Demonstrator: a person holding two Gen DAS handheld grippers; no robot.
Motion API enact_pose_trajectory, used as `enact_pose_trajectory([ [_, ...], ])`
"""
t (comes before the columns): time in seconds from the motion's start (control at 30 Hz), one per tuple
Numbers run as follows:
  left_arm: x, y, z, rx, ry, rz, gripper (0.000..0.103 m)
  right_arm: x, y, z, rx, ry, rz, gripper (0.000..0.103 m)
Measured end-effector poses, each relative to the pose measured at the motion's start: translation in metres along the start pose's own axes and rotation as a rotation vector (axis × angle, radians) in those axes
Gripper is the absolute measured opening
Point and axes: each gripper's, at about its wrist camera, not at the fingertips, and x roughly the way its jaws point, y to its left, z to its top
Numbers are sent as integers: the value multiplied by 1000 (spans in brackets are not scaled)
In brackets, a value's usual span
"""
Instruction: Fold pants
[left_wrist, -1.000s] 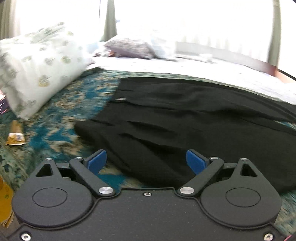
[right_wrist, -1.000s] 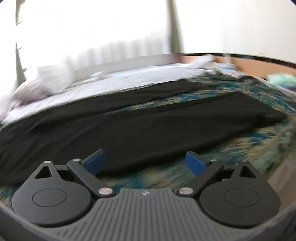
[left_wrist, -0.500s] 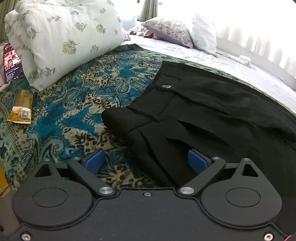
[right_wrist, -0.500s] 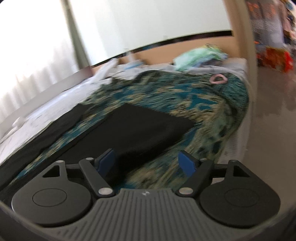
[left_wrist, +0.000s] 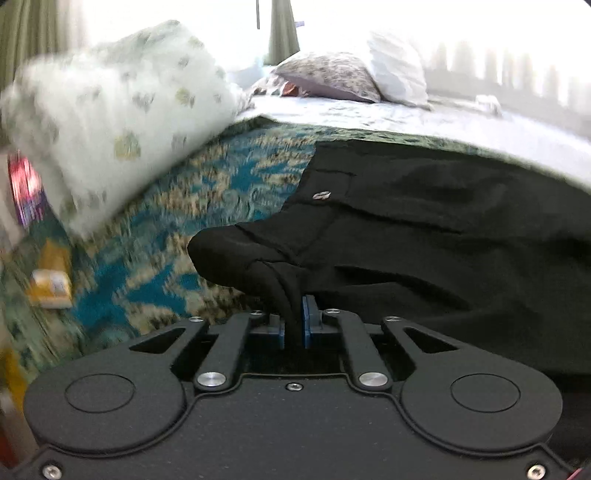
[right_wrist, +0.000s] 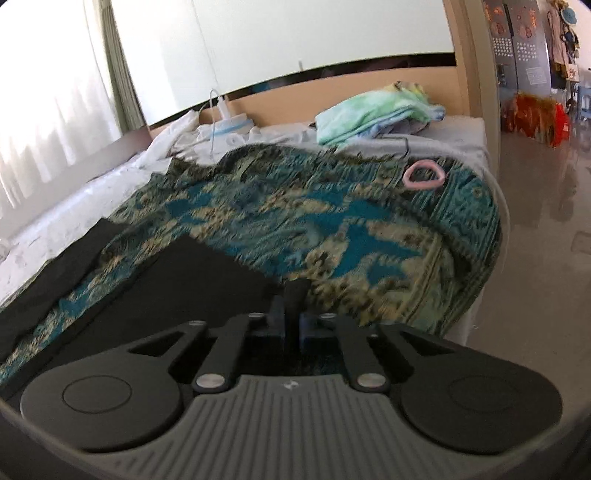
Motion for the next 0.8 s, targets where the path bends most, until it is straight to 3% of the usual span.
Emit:
enact_pose_trajectory([
  [0.17,-10,-4,3,47,-14,13,9,-13,9,7,-160,-74,-26,10],
  [0.3,-5,-3,-4,66,19,24,9,-5,15,0,-259,-69,-74,10],
  [0.5,-2,-5,-9,85,24,32,9,13,19,-21,-343,-53,-138,9],
  [0.67,-2,-5,-12,84,19,37,10,18,20,-11,-318,-17,-142,9],
  [0.73,-2,-4,-11,81,20,37,11,17,18,-7,-303,-9,-130,14],
  [0.77,-2,-3,-10,66,24,31,12,16,18,-6,-298,-7,-123,29],
  [0.8,-2,-1,-8,47,30,23,14,13,19,-4,-293,-5,-116,37],
])
